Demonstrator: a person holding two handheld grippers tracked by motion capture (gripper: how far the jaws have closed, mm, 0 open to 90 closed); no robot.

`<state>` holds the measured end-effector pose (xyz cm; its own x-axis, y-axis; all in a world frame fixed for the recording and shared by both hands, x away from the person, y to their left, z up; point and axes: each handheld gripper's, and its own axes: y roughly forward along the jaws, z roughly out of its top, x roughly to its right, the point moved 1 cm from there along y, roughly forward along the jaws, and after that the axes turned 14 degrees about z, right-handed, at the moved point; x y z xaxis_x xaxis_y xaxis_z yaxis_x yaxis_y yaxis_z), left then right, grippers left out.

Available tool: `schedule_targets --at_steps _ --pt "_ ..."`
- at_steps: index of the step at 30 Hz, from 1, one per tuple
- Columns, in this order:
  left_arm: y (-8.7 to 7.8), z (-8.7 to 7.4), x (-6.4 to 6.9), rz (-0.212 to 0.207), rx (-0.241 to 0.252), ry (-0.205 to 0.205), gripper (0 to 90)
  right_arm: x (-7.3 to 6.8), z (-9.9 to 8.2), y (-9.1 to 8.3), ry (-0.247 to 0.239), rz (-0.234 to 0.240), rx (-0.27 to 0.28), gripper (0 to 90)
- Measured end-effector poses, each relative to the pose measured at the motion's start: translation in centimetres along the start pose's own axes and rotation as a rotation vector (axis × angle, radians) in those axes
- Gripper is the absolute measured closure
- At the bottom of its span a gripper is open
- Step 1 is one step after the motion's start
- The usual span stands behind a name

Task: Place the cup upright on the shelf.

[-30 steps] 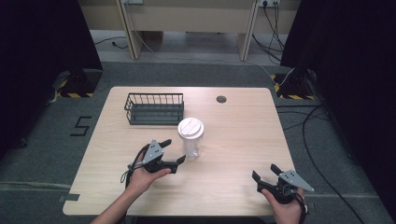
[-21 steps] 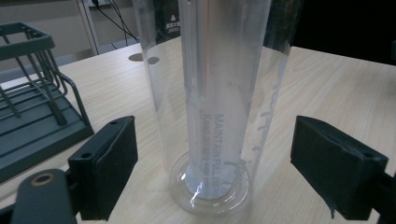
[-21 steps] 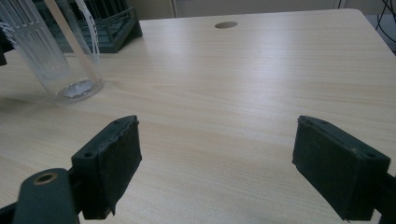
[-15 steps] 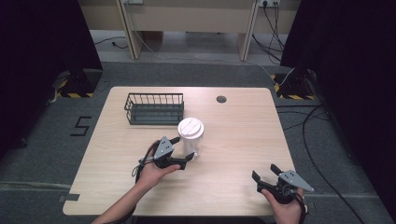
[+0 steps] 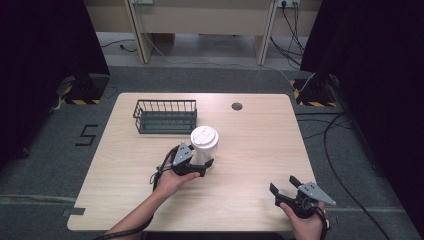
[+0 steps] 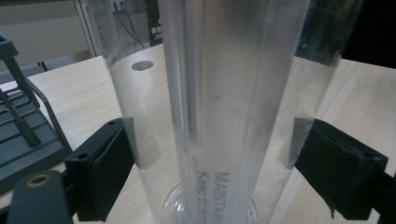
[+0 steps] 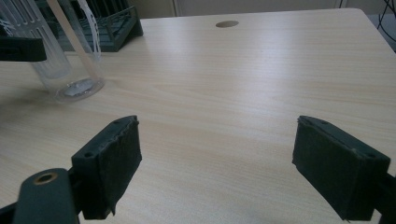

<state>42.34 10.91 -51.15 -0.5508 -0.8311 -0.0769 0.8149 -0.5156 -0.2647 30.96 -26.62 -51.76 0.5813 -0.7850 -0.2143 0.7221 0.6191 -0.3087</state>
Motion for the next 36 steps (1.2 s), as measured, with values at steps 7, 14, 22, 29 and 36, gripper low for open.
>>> schedule_targets --at_steps 7,14,22,29,36 --pt "0.4 -0.2 0.0 0.005 0.001 0.000 14.6 0.0 0.0 0.0 0.000 0.000 -0.001 15.9" --pt "0.3 -0.3 0.0 -0.001 0.013 -0.007 17.6 0.0 0.0 0.0 -0.002 0.000 -0.002 15.9" --pt "-0.3 0.2 -0.2 0.003 0.009 -0.016 17.7 0.0 0.0 0.0 0.002 0.002 -0.003 15.9" --pt "-1.0 1.3 -0.6 0.019 0.026 0.001 17.7 0.0 0.0 0.0 0.003 0.002 -0.003 15.9" --pt "-1.7 1.8 -1.2 0.033 0.024 0.007 17.8 0.0 0.0 0.0 0.002 0.001 -0.004 15.8"
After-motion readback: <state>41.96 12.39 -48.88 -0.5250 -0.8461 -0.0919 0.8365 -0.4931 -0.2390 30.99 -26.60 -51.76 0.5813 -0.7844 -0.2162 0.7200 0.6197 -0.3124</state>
